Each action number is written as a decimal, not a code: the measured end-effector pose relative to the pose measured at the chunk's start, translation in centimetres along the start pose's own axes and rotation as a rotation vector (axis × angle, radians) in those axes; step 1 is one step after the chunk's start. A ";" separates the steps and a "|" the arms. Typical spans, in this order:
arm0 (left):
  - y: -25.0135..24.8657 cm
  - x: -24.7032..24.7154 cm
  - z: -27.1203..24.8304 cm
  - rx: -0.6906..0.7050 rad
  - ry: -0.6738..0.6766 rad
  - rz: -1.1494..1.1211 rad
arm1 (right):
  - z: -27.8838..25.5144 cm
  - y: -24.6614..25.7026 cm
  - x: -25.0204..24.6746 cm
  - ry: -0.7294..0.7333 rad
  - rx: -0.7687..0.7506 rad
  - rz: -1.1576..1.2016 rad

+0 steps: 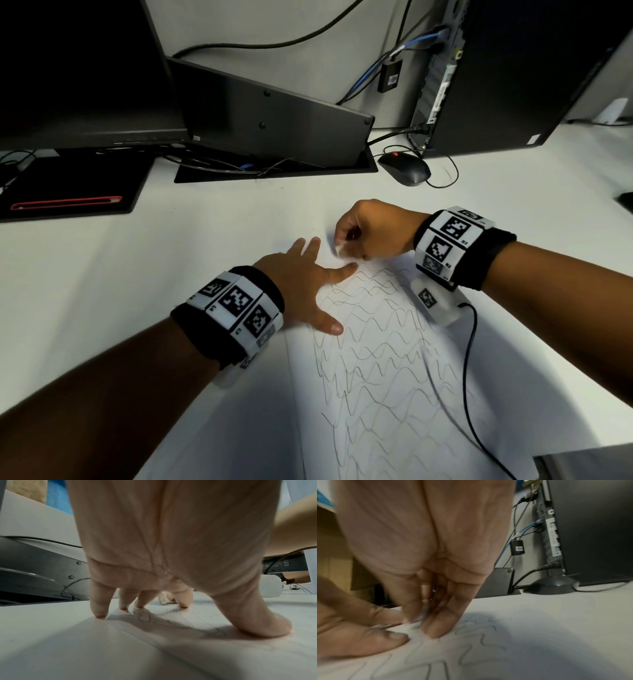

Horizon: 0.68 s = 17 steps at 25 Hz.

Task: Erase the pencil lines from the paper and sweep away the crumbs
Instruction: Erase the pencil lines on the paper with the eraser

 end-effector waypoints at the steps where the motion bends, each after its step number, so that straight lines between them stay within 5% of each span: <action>1: 0.0 0.1 -0.1 -0.002 -0.001 0.000 | 0.1 -0.7 -0.5 -0.050 0.032 0.074; 4: 0.2 0.2 -0.7 -0.022 -0.019 -0.031 | 0.4 -2.2 -0.9 -0.141 0.100 0.187; 8: -0.9 -0.7 0.0 -0.013 -0.100 -0.005 | 0.4 -1.7 -0.8 -0.163 0.090 0.100; 12: -0.9 -0.2 0.6 -0.037 -0.040 -0.007 | 0.2 -0.5 -0.9 -0.214 0.050 -0.054; 17: -1.0 -0.5 0.7 -0.024 -0.026 0.023 | -0.1 0.8 0.6 -0.060 -0.025 -0.139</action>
Point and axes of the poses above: each hand's wrist, its own z-axis towards the middle knuckle, its own x-axis out of the palm, y = z × x, the point moved 8 cm from there along z, towards the middle knuckle, and after that the axes turned 12 degrees about x, right-handed, at the moved point
